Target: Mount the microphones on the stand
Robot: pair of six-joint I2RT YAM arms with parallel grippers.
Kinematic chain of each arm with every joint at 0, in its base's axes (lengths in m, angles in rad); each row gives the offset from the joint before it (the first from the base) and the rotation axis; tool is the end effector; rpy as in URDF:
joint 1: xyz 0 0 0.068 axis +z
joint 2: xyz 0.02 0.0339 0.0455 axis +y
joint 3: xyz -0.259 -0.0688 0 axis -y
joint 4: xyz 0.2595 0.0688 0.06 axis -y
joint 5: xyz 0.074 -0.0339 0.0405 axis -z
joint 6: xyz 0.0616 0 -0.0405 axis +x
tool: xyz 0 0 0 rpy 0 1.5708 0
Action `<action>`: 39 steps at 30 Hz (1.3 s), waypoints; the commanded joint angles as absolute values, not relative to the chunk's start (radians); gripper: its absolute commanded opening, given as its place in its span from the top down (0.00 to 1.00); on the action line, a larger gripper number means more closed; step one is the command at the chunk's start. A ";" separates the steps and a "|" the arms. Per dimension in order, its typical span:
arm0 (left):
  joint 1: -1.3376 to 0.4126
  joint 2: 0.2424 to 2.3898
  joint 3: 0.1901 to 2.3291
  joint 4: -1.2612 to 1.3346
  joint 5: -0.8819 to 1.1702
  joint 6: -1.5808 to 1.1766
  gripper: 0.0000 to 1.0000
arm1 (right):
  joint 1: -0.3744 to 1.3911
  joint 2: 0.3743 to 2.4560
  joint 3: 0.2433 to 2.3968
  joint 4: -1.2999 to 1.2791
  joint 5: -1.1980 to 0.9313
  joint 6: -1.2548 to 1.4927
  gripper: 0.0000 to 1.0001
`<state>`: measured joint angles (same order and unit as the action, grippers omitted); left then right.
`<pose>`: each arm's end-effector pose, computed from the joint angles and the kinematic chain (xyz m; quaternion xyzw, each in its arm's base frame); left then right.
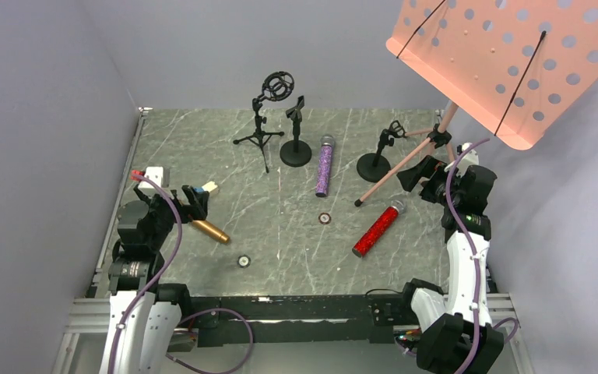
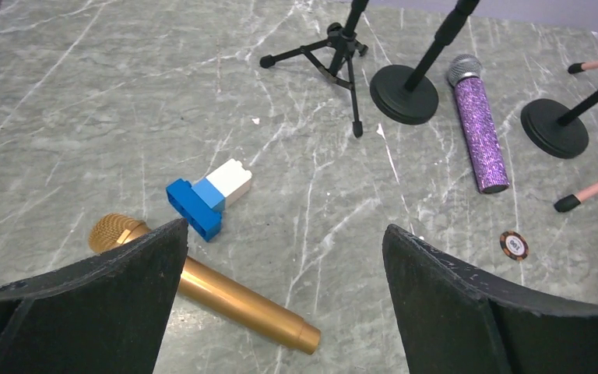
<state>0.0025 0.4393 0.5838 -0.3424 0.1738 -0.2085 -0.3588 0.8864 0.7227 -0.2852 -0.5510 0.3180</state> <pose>0.1658 -0.0102 0.2939 -0.0264 0.7721 -0.1317 0.6212 0.2323 -0.0527 0.2762 0.1340 0.8167 0.2198 0.5165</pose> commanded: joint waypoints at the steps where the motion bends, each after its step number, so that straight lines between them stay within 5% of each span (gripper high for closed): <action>1: 0.006 0.447 0.617 -0.288 0.260 -0.232 0.01 | -0.364 0.875 0.750 -0.262 -0.560 0.337 0.00; 7: 0.007 0.442 0.611 -0.278 0.287 -0.226 0.01 | -0.364 0.868 0.698 -0.204 -0.712 0.228 0.00; 13: 0.006 0.485 0.606 -0.235 0.384 -0.280 0.01 | -0.356 0.877 0.663 -0.282 -1.204 -0.180 0.00; 25: -0.022 0.962 0.672 0.101 0.624 -0.638 0.01 | -0.273 0.894 0.719 -0.592 -1.246 -0.608 0.00; 39: -0.151 1.313 1.046 0.037 0.522 -0.489 0.01 | -0.265 0.861 0.719 -0.555 -1.157 -0.563 0.00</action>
<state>-0.1364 1.2705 0.9432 0.0315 0.5457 -0.5457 -0.2684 0.8757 0.6796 -0.5819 -1.1652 -0.5488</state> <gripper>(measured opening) 0.993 0.995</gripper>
